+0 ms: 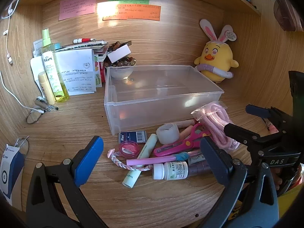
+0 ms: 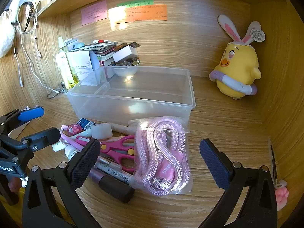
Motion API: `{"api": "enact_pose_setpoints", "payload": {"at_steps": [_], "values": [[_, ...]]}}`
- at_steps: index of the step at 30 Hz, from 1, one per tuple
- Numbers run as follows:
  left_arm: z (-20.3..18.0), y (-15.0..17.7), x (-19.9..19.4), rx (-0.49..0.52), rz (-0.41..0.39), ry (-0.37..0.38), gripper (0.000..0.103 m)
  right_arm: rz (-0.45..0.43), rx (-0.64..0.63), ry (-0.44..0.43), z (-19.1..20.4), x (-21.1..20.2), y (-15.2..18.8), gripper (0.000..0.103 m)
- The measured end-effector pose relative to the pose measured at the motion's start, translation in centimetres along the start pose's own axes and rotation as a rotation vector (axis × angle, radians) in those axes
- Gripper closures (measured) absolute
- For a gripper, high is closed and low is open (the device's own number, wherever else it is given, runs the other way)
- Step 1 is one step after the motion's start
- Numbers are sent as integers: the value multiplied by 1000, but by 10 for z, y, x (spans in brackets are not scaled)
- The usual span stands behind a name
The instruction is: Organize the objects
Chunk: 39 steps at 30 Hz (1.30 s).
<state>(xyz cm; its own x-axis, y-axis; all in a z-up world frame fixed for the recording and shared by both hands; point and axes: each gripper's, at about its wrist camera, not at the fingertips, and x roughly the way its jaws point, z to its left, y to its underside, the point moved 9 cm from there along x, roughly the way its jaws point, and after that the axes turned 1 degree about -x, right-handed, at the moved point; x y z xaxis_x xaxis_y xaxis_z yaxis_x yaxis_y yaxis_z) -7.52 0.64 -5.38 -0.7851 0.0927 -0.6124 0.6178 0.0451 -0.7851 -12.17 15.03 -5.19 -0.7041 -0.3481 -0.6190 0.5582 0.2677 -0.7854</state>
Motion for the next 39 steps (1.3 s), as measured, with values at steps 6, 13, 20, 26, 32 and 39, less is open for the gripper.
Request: {"api": "enact_pose_setpoints", "payload": {"at_steps": [6, 13, 20, 26, 32, 39], "values": [[0, -4, 5, 2, 8, 17, 0, -4, 18, -7, 1, 3, -2, 0], [1, -4, 4, -5, 6, 4, 0, 1, 34, -16, -2, 5, -2, 0], [0, -3, -1, -15, 0, 6, 0, 23, 48, -31, -2, 3, 4, 0], [-1, 0, 1, -19, 14, 9, 0, 12, 57, -33, -2, -1, 5, 0], [0, 0, -1, -31, 11, 17, 0, 12, 45, -32, 0, -2, 3, 0], [-1, 3, 2, -32, 23, 24, 0, 10, 35, -31, 1, -2, 2, 0]]}}
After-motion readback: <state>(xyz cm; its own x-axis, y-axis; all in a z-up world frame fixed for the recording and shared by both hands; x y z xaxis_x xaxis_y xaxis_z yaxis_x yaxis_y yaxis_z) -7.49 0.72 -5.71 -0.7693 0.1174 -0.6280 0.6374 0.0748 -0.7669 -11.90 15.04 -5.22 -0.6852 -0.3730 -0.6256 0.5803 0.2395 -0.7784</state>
